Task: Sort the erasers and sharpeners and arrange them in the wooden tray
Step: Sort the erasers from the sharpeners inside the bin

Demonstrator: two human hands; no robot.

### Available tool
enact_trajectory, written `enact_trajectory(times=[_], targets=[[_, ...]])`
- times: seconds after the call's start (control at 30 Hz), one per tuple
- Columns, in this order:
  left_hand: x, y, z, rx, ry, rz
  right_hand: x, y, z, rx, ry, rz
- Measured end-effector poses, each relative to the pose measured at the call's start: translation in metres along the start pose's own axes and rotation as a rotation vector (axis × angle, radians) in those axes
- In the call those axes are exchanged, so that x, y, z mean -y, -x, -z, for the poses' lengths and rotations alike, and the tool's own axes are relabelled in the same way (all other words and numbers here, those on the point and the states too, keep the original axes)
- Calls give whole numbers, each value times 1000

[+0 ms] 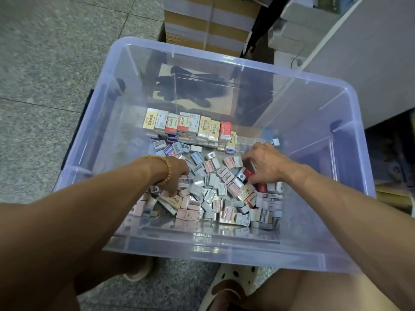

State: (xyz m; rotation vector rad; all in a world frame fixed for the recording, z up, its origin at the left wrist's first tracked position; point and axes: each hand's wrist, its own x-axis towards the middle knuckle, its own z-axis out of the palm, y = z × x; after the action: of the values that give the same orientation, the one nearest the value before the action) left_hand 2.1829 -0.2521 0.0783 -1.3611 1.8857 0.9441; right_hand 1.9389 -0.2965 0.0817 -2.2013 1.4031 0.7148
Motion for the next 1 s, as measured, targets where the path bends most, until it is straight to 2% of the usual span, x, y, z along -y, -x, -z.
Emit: enact_trajectory(times=[0.2,0.37,0.47,0.63,0.77,1.0], targets=[[-3,0,3,-86,43,-29,9,2,-11,44,-13,41],[-3,0,7,-75,70,-64,8,-1,-14,43,-100,21],[-3,0,7,-84,68,-55,8,-3,-13,122,-157,26],[1,0,1,-1,37,-7,17,3,-17,235,-169,43],[-4,0,3,10,106,-2,26,6,-27,340,-163,84],[-1,-1,6,-73,187,-69,31,6,-28,327,-194,63]])
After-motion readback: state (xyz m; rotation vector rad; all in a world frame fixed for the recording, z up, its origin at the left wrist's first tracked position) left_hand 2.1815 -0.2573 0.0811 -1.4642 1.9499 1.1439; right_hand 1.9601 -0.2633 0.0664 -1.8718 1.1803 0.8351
